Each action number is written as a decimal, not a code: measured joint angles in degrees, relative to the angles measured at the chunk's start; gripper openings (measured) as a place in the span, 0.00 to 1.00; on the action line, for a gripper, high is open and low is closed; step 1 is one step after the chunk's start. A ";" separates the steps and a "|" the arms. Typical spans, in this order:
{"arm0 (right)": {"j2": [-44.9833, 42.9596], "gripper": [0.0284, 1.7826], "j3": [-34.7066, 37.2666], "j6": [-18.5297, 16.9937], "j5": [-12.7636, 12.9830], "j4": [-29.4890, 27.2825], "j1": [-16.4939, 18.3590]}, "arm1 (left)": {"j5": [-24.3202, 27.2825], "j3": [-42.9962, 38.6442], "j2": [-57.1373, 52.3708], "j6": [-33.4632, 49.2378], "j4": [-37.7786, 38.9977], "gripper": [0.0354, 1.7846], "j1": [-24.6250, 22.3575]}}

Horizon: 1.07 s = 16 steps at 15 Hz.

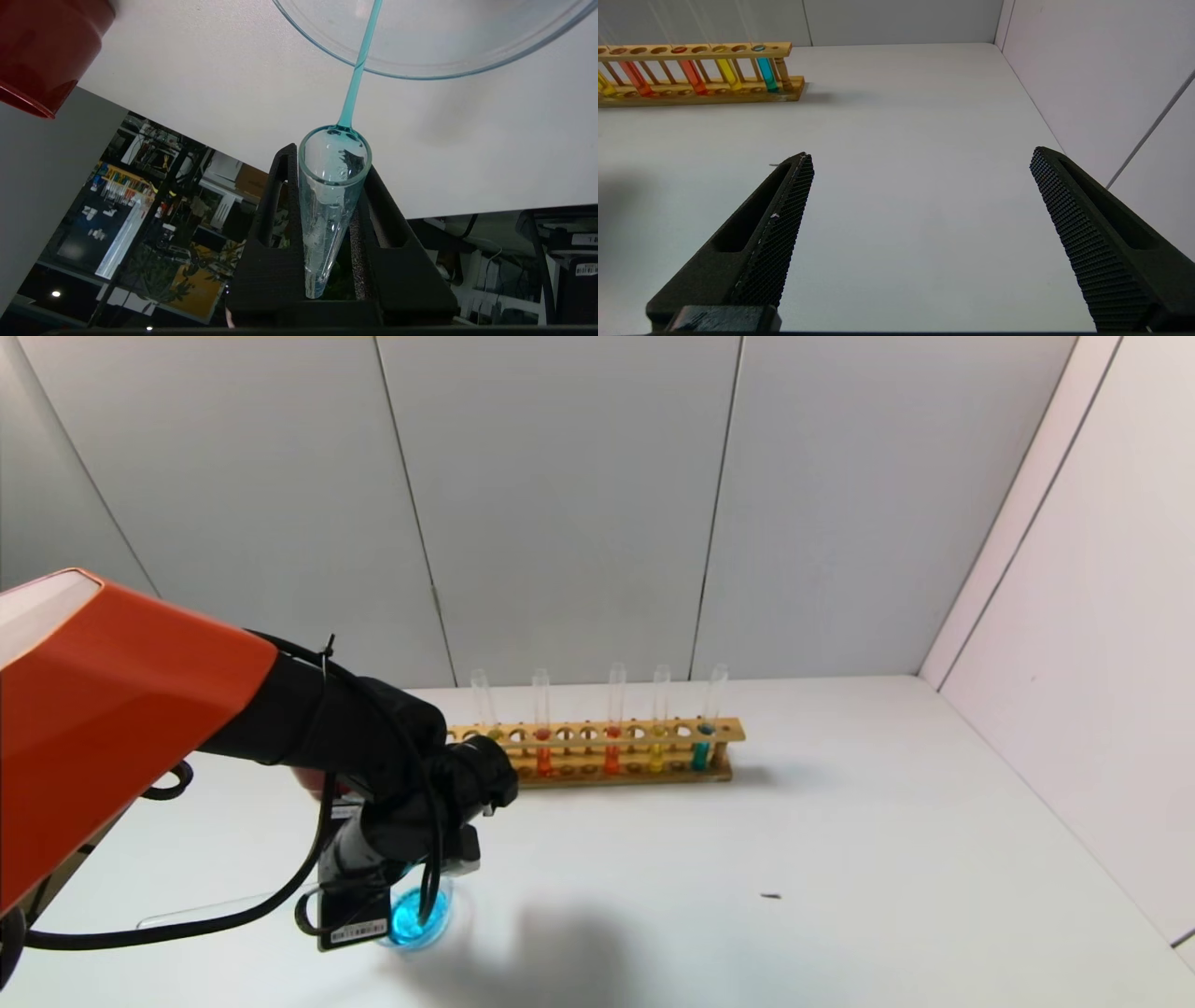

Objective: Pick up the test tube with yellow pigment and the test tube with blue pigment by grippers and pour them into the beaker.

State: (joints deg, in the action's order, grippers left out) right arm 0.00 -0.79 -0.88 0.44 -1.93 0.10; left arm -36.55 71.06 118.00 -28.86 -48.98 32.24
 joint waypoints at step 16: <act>0.00 0.95 0.00 0.00 0.02 0.00 0.00 | -2.76 13.34 8.59 0.46 -18.71 0.16 2.69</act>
State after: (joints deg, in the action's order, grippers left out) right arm 0.00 -0.79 -0.88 0.46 -1.93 0.10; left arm -39.30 84.40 126.60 -28.39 -67.69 34.94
